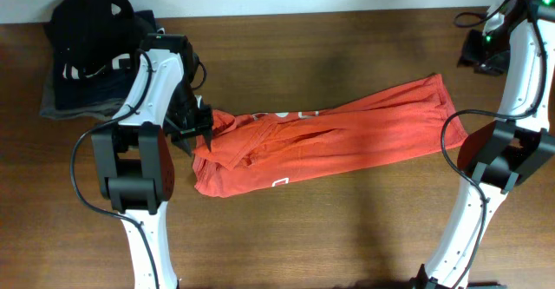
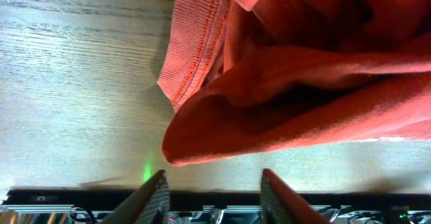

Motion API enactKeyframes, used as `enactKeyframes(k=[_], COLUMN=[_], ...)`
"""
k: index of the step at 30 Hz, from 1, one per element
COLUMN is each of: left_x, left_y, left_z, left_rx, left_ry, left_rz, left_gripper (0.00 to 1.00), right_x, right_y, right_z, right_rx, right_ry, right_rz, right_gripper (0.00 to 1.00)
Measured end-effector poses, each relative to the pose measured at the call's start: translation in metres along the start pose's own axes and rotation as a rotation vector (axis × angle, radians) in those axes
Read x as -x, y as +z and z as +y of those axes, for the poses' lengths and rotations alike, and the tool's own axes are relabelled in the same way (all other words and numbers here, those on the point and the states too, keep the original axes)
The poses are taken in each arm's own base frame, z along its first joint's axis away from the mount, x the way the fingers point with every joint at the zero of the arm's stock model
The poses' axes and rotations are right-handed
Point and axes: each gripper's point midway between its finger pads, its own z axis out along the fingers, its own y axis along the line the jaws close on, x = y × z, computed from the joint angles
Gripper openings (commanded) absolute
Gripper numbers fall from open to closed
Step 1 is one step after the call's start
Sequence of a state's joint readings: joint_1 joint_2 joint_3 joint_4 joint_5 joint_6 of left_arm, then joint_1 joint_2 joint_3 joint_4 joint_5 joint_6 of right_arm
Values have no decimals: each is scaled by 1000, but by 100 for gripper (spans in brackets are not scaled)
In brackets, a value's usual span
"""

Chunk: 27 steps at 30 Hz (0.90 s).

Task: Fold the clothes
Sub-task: 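Stretch the shirt lengthwise, pulling the ends apart with both grippers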

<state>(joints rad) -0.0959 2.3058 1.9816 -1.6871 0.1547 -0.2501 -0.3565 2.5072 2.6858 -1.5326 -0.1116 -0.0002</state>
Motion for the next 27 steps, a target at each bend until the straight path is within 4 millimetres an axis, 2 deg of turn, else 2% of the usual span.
enactKeyframes(k=[4, 7, 10, 11, 16, 17, 20, 23, 27], left_x=[4, 12, 12, 9, 3, 3, 10, 18, 28], left_y=[-7, -23, -36, -38, -32, -28, -22, -14, -4], left_z=[-2, -10, -27, -37, -72, -83, -97, -104, -108], left_rx=[-4, -12, -11, -6, 16, 20, 20, 24, 29], left_ry=[5, 35, 86, 119, 211, 239, 274, 304, 328], left_rz=[-31, -104, -174, -189, -215, -226, -253, -257, -257], left_gripper=[36, 59, 70, 71, 70, 70, 70, 70, 70], right_x=[-14, -26, -40, -42, -53, -57, -68, -74, -74], right_y=[0, -1, -1, -1, 6, 9, 17, 21, 21], right_z=[10, 23, 41, 49, 88, 95, 111, 117, 114], right_rx=[42, 67, 82, 85, 98, 99, 89, 84, 76], right_ry=[3, -7, -33, -47, -127, -142, -181, -195, -192], right_rz=[57, 104, 162, 169, 201, 213, 251, 270, 271], right_gripper=[58, 62, 65, 69, 71, 72, 71, 71, 71])
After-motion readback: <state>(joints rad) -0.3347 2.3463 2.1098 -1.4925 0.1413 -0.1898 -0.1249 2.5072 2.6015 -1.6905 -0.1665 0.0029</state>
